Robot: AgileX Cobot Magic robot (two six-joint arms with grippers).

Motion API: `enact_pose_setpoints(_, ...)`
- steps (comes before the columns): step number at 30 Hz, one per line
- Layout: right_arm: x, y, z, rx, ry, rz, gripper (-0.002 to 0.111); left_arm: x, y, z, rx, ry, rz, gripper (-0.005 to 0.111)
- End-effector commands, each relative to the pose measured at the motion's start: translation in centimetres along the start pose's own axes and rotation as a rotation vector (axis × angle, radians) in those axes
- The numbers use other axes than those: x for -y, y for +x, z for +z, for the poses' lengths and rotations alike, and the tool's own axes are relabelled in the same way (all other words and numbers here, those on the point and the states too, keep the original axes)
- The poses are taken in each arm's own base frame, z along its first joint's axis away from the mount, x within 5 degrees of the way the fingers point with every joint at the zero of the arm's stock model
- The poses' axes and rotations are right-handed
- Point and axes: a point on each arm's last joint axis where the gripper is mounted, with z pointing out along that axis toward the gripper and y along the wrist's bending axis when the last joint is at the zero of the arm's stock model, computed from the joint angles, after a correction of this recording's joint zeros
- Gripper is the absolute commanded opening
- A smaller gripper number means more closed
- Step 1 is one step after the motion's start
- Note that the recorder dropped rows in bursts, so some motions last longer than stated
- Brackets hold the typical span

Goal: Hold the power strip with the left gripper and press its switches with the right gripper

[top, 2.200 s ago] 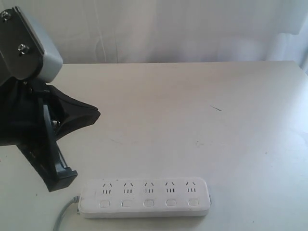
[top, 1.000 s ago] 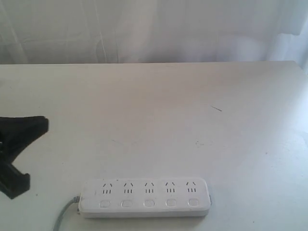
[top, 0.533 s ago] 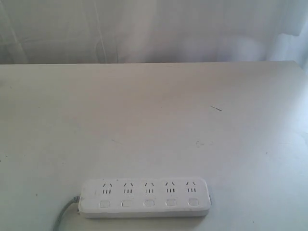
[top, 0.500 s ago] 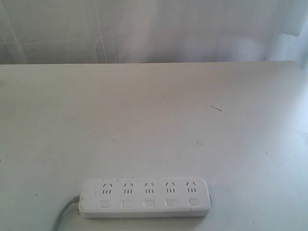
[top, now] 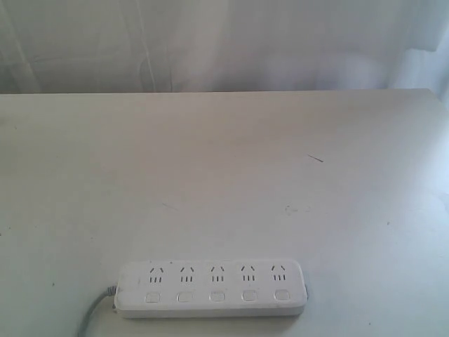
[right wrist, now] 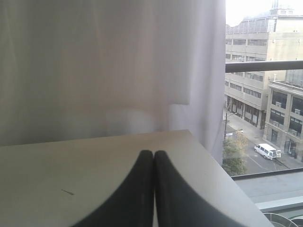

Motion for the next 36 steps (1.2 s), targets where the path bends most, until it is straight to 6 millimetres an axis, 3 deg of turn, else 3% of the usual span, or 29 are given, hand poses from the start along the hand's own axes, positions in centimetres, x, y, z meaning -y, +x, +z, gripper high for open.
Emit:
enact_pose_setpoints(1, 0.0, 0.1, 0.0, 0.002, 0.006, -0.014, 0.000, -0.9, 0.3, 0.0, -0.018, -0.103, -0.128, 0.000)
enact_pose_setpoints(8, 0.0, 0.1, 0.0, 0.002, 0.006, -0.014, 0.000, -0.9, 0.2, 0.0, -0.020, -0.107, -0.197, 0.000)
enact_pose_setpoints(13, 0.0, 0.1, 0.0, 0.002, 0.006, -0.014, 0.000, -0.6, -1.4, -0.1, 0.018, -0.081, -0.128, 0.000)
enact_pose_setpoints(18, 0.1, 0.1, 0.0, 0.002, 0.008, -0.014, 0.000, 0.6, -0.2, 0.0, 0.003, 0.061, 0.036, 0.000)
enact_pose_setpoints(20, 0.1, 0.1, 0.0, 0.002, 0.008, -0.014, 0.000, 0.8, -0.6, 0.0, 0.065, 0.088, -0.034, 0.000)
enact_pose_setpoints(25, 0.1, 0.1, 0.0, 0.002, 0.008, -0.014, 0.000, 0.6, 0.2, 0.1, -0.019, 0.060, -0.071, 0.000)
enact_pose_setpoints(32, 0.0, 0.1, 0.0, 0.002, 0.006, -0.014, 0.000, 0.5, 2.4, -0.2, -0.260, 0.055, 0.016, 0.000)
enact_pose_setpoints(36, 0.0, 0.1, 0.0, 0.002, 0.006, -0.014, 0.000, 0.5, 2.7, -0.4, -0.297, 0.056, 0.006, 0.000)
